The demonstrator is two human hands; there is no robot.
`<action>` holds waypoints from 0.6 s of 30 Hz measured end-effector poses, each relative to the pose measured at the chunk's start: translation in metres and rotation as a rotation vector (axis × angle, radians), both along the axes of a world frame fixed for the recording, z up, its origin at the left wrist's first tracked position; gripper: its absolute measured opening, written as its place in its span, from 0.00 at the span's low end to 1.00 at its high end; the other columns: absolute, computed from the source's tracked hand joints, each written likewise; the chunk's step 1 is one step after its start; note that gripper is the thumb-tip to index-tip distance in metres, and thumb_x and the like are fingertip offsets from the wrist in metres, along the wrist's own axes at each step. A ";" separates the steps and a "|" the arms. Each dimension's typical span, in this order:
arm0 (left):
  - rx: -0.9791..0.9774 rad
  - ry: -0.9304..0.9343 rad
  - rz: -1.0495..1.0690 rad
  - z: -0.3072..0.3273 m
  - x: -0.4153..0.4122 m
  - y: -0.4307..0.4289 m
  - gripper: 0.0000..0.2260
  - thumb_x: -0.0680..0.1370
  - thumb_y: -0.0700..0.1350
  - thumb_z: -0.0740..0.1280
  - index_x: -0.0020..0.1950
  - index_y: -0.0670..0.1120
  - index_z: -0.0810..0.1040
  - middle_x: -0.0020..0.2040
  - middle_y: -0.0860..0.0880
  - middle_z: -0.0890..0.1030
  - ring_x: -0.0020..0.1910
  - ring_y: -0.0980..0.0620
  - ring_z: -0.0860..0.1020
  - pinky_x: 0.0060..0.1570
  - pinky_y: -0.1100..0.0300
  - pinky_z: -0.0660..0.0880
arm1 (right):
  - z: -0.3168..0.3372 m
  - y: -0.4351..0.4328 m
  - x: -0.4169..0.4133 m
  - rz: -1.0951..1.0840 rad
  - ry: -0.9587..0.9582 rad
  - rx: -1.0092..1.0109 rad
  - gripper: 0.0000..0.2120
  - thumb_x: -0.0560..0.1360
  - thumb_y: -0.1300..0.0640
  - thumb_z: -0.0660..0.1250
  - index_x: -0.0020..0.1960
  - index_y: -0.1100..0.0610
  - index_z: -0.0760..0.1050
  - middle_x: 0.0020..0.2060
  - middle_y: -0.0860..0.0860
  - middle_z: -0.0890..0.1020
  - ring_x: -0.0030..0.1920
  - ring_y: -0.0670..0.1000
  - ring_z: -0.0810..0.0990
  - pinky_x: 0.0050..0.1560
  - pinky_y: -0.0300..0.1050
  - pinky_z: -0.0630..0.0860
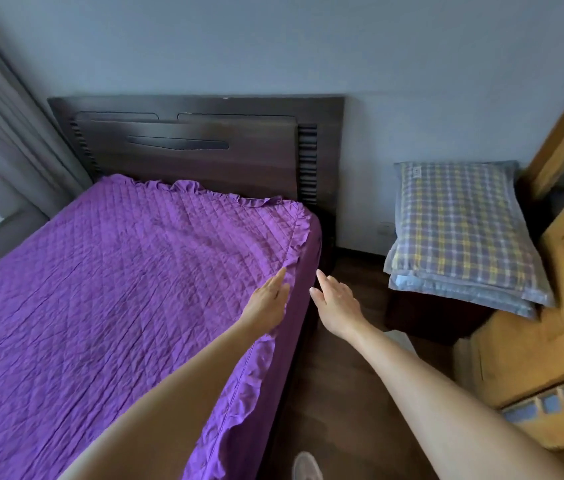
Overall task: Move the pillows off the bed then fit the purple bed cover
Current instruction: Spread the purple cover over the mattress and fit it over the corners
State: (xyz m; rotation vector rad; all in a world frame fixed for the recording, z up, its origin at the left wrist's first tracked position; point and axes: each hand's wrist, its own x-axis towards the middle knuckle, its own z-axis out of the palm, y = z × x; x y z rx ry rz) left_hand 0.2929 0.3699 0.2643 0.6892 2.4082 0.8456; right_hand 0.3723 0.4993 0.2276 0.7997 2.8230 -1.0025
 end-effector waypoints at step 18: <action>-0.093 -0.091 0.112 -0.046 -0.135 0.159 0.22 0.82 0.51 0.50 0.76 0.53 0.56 0.74 0.48 0.64 0.70 0.47 0.67 0.67 0.53 0.65 | -0.055 0.161 -0.136 0.065 -0.084 -0.119 0.25 0.82 0.47 0.48 0.76 0.54 0.52 0.73 0.55 0.63 0.72 0.58 0.59 0.68 0.58 0.64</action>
